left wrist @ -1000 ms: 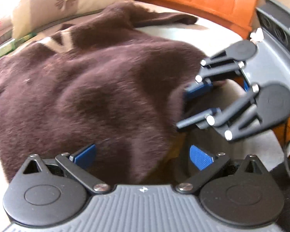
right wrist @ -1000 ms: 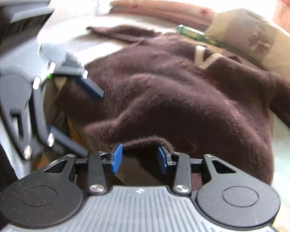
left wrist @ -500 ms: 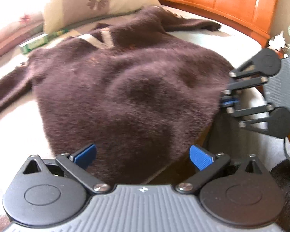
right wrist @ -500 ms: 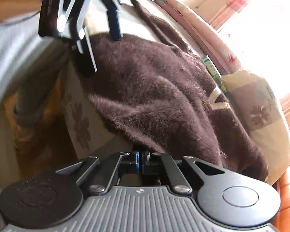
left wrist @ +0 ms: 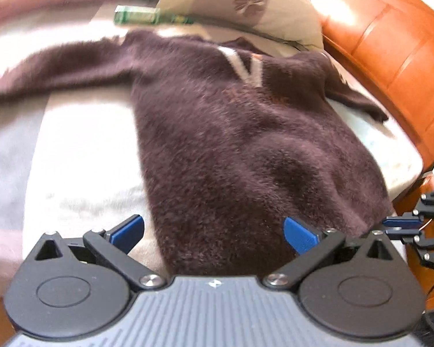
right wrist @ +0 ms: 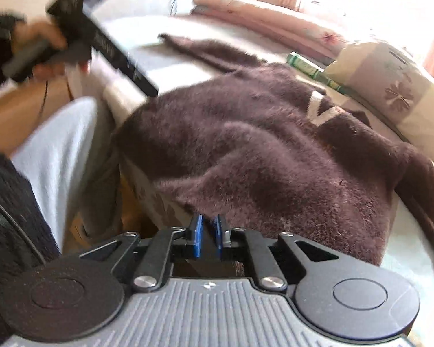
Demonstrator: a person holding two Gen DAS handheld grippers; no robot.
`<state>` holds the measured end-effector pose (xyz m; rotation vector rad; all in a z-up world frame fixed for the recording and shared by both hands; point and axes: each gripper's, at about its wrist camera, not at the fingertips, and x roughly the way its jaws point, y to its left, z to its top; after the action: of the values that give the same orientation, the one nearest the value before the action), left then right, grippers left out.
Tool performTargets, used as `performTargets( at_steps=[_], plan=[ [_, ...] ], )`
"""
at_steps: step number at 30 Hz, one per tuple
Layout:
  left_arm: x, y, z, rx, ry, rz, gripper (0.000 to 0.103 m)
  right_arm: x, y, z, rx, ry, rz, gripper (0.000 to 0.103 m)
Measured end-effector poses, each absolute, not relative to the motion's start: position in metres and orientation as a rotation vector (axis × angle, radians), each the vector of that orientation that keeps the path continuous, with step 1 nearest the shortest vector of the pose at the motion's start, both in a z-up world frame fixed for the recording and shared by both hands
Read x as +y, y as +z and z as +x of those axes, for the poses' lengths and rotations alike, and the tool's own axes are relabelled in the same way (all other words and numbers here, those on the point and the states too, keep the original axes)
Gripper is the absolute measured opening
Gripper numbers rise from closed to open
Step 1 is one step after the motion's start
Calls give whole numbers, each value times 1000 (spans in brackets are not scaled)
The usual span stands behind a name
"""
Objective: Fold clothes
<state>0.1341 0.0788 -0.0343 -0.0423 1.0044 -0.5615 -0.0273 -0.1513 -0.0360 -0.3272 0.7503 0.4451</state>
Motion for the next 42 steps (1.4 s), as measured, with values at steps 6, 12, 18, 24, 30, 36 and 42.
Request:
performTargets(
  at_steps=[6, 12, 18, 24, 30, 36, 42],
  plan=[
    [106, -63, 175, 1091, -583, -285, 102, -166, -27, -22, 709, 409, -195, 31],
    [119, -97, 205, 1100, -643, -497, 101, -179, -30, -13, 679, 361, -28, 33],
    [124, -112, 222, 1092, -710, -694, 101, -196, -29, -3, 630, 328, 146, 38],
    [119, -119, 197, 1106, -869, -645, 102, -201, -25, 3, 620, 303, 169, 44],
    [112, -96, 209, 1105, -735, -433, 90, -204, -34, 17, 661, 260, 158, 47],
    [96, -61, 194, 974, -559, 6, 90, -218, -42, 40, 710, 150, 38, 61],
    [76, -76, 185, 927, -639, 183, 91, -235, -59, 96, 728, 179, 4, 77]
  ],
)
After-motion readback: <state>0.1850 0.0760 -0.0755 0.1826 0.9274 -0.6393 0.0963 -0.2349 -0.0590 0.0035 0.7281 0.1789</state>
